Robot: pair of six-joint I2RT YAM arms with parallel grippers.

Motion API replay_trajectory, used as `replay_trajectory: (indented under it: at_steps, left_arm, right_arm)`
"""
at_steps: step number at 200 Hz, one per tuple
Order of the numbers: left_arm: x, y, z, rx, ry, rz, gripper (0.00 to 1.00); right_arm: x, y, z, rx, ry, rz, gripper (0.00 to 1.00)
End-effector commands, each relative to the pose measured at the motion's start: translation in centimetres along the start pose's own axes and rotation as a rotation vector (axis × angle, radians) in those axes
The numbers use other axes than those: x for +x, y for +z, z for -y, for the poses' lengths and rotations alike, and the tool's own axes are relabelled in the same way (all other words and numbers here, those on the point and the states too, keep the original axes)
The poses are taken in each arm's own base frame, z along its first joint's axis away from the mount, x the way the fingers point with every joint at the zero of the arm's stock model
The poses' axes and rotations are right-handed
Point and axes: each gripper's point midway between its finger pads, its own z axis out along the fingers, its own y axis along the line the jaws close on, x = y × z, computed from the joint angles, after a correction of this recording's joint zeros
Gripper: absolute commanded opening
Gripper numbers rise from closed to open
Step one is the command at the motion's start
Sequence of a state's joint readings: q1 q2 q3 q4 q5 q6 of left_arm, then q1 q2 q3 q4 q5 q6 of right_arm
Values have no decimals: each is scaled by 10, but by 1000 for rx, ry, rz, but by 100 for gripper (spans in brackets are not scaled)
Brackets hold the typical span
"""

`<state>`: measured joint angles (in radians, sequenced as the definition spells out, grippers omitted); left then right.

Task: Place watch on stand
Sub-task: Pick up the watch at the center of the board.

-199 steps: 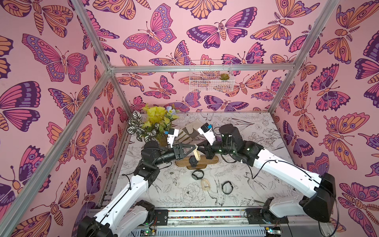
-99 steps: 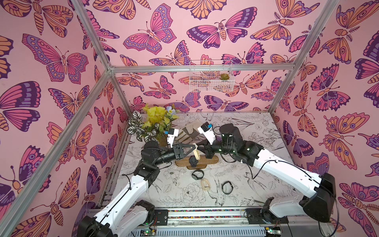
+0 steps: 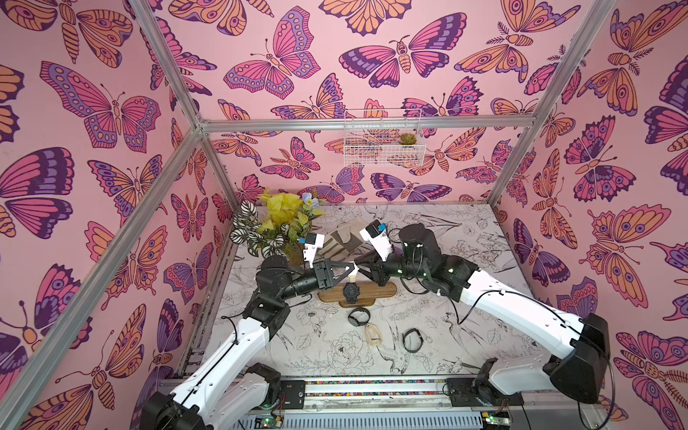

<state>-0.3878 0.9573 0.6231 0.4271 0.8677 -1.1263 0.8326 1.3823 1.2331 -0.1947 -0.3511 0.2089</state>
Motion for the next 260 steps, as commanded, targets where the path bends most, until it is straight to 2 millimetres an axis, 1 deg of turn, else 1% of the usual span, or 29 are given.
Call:
replay_trajectory:
  at_steps: [1, 50, 111, 159, 177, 194, 223, 260]
  left_arm:
    - [-4, 1, 13, 34, 40, 7, 22]
    - [-4, 2, 9, 24, 31, 5, 20]
    - [-3, 0, 4, 17, 24, 7, 17]
    - [-4, -3, 2, 16, 15, 13, 16]
    - [-5, -8, -7, -4, -4, 18, 16]
    - [-7, -16, -19, -25, -26, 34, 15]
    - [-10, -36, -42, -68, -73, 63, 15]
    - [-11, -63, -79, -134, -157, 110, 15]
  right_arm:
    - [-6, 1, 1, 4, -12, 17, 28]
    - [-2, 0, 5, 27, -14, 8, 31]
    - [6, -6, 13, 74, -14, 8, 32]
    - [14, -5, 19, 98, -4, -11, 33]
    - [18, -6, 22, 116, -4, -24, 33]
    - [23, -9, 28, 147, -3, -37, 33]
    - [35, -17, 44, 215, 24, -64, 33]
    - [57, -26, 73, 278, 122, -104, 33]
